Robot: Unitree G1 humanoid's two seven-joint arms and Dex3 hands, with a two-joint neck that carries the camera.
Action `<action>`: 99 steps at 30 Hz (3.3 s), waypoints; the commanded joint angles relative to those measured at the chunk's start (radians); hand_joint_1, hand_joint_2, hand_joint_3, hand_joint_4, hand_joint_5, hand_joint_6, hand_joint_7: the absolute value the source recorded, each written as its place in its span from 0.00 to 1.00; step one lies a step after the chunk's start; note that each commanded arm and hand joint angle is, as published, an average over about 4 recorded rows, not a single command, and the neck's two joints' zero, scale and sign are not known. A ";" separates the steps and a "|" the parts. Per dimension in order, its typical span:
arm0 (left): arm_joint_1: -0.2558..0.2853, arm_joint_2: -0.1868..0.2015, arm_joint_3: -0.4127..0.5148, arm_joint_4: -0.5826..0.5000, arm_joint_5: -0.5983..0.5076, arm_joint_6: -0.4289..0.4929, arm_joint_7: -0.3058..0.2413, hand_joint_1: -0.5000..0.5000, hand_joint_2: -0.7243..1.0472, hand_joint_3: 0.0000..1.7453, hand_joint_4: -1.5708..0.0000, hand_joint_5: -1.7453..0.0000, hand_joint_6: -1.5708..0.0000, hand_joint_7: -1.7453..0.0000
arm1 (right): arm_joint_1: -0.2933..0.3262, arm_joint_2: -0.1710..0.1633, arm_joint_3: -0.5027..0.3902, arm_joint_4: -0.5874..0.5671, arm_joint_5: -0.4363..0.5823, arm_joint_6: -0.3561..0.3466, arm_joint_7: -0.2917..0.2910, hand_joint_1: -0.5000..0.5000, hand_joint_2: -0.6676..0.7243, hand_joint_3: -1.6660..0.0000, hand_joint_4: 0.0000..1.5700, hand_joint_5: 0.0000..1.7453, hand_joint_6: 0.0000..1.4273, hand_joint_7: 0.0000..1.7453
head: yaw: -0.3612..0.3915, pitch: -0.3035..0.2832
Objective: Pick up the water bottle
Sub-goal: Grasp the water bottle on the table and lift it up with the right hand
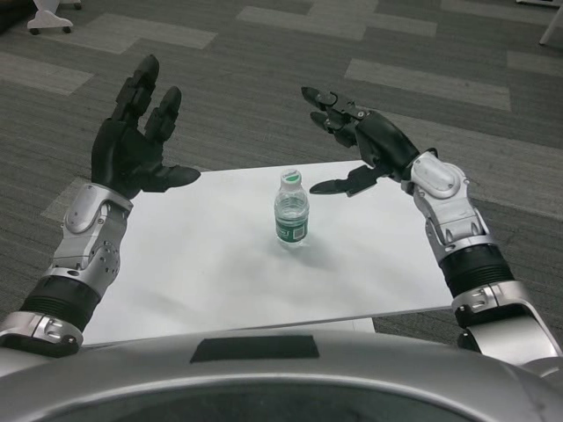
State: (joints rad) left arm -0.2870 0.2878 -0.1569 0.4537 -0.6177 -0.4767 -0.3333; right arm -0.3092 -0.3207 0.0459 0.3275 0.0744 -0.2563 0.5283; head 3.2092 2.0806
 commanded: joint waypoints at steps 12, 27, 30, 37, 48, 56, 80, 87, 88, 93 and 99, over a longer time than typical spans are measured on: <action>0.003 0.008 0.003 0.003 -0.002 0.006 0.005 0.00 0.60 0.05 1.00 1.00 1.00 1.00 | 0.032 -0.016 -0.013 0.019 -0.002 0.016 0.046 0.12 0.14 0.71 0.00 0.00 0.00 0.00 | 0.001 0.001; 0.003 0.008 0.002 0.003 -0.002 0.006 0.005 0.00 0.60 0.05 1.00 1.00 1.00 1.00 | 0.036 -0.019 0.043 0.099 -0.010 0.017 0.059 0.12 0.14 0.71 0.00 0.00 0.00 0.00 | 0.003 0.021; 0.003 0.008 0.002 0.003 -0.001 0.006 0.005 0.00 0.60 0.05 1.00 1.00 1.00 1.00 | 0.035 -0.016 0.052 0.120 -0.010 0.016 0.059 0.12 0.16 0.71 0.00 0.00 0.00 0.00 | 0.003 0.025; 0.003 0.008 0.002 0.005 -0.002 0.006 0.005 0.00 0.60 0.05 1.00 1.00 1.00 1.00 | 0.034 -0.004 0.060 0.172 -0.013 0.012 0.059 0.12 0.18 0.71 0.00 0.00 0.00 0.00 | 0.004 0.035; 0.003 0.008 0.002 0.005 -0.002 0.006 0.005 0.00 0.60 0.05 1.00 1.00 1.00 1.00 | 0.029 0.014 0.064 0.230 -0.013 0.001 0.032 0.12 0.20 0.83 0.01 0.00 0.00 0.00 | -0.002 0.046; 0.003 0.008 0.002 0.008 -0.002 0.006 0.005 0.00 0.60 0.05 1.00 1.00 1.00 1.00 | 0.020 0.022 0.065 0.262 -0.013 -0.005 0.014 0.06 0.53 0.99 0.02 0.00 0.01 0.04 | -0.001 0.055; -0.004 0.008 0.005 0.032 -0.004 0.006 0.004 0.00 0.60 0.05 1.00 1.00 1.00 1.00 | -0.021 0.068 0.095 0.404 -0.013 -0.005 -0.103 0.04 0.72 1.00 0.00 0.00 0.02 0.12 | 0.007 0.077; -0.010 0.008 0.001 0.043 -0.007 0.004 0.004 0.00 0.60 0.05 1.00 1.00 1.00 1.00 | -0.056 0.093 0.094 0.467 -0.012 -0.001 -0.123 0.04 0.68 1.00 0.00 0.00 0.02 0.12 | 0.004 0.077; -0.011 0.008 0.000 0.045 -0.007 0.004 0.004 0.00 0.60 0.05 1.00 1.00 1.00 1.00 | -0.060 0.096 0.094 0.476 -0.012 -0.001 -0.126 0.04 0.68 1.00 0.00 0.00 0.02 0.12 | 0.003 0.077; -0.011 0.008 0.000 0.048 -0.009 0.003 0.004 0.00 0.60 0.05 1.00 1.00 1.00 1.00 | -0.079 0.104 0.090 0.518 -0.010 -0.001 -0.132 0.04 0.66 1.00 0.00 0.00 0.02 0.12 | 0.002 0.081; -0.011 0.008 -0.004 0.048 -0.010 0.003 0.004 0.00 0.60 0.05 1.00 1.00 1.00 1.00 | -0.103 0.116 0.086 0.584 -0.011 -0.001 -0.148 0.04 0.64 1.00 0.00 0.00 0.02 0.16 | -0.001 0.087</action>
State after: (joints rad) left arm -0.2866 0.2881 -0.1605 0.5000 -0.6214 -0.4745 -0.3335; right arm -0.3855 -0.2125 0.1369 0.8903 0.0638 -0.2589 0.3911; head 3.2088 2.1668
